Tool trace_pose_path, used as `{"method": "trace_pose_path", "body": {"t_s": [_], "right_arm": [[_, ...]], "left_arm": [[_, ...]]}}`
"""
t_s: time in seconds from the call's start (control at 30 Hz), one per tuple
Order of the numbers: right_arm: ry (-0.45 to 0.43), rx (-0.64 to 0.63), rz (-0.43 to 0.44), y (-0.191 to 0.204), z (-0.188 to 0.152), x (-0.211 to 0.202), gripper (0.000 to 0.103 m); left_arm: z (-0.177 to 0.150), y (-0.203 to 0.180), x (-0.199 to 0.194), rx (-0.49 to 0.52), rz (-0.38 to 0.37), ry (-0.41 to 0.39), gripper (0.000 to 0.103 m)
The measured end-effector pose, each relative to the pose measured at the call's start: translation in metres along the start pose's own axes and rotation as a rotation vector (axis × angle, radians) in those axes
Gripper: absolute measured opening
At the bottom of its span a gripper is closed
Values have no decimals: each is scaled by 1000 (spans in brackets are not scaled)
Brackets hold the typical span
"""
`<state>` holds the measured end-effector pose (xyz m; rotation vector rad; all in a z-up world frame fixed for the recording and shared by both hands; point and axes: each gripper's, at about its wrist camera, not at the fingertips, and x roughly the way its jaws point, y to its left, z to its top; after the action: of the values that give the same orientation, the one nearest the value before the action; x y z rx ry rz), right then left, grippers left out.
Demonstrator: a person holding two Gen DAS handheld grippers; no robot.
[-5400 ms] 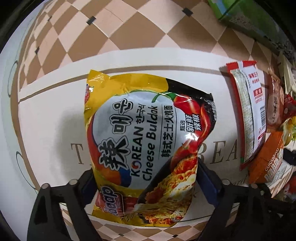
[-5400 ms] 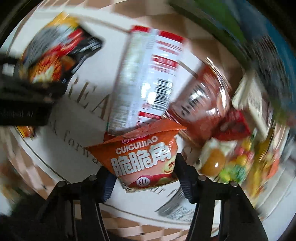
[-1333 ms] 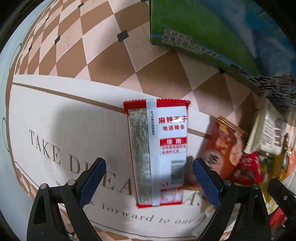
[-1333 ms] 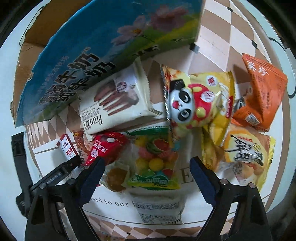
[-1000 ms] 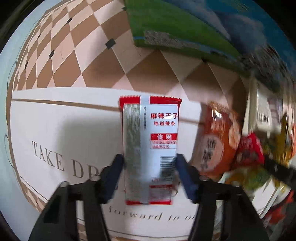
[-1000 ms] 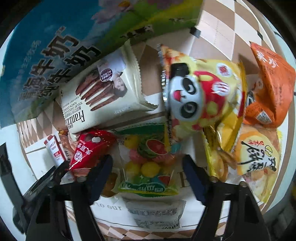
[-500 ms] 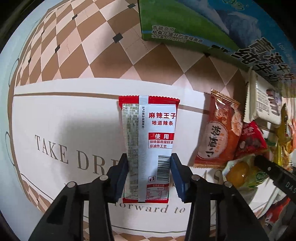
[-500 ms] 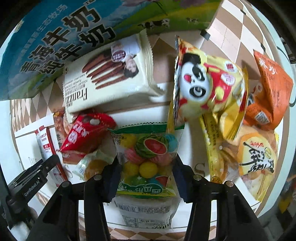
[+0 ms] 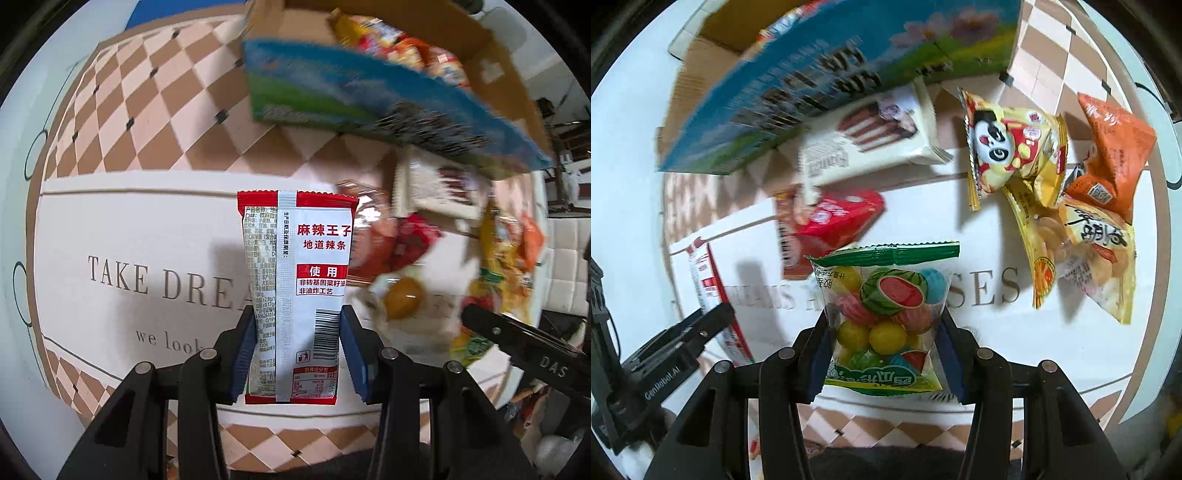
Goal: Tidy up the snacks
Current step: 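Lower both packets into the box and open both tools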
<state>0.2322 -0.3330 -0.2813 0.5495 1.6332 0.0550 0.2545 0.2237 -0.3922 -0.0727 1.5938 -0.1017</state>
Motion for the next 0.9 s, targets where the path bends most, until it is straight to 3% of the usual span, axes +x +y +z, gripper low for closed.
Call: {"method": "trace_pose_path", "body": {"t_s": [0.17,0.23,0.37,0.5,0.67,0.9], "right_arm": [[-59,-27,81,10,13,-54,54],[-94,-38,104,10,33,-86,54],[-178,-66,115,17,70,-136,54],[-257,-84,55,18,122,-174,54],[-244,-80,-12,17,180,-165,54],[-148,-66,-88,12,226,-106,54]], "left_arm": [[10,-19,-52,34,-66,-69,41],[25,-26,-75,43,-106,-102,41],[72,-53,-98,60,-129,-154,42],[129,-62,-98,62,-128,-151,42],[193,-57,-68,45,-67,-97,42],[228,-53,-18,39,-19,16,42]]}}
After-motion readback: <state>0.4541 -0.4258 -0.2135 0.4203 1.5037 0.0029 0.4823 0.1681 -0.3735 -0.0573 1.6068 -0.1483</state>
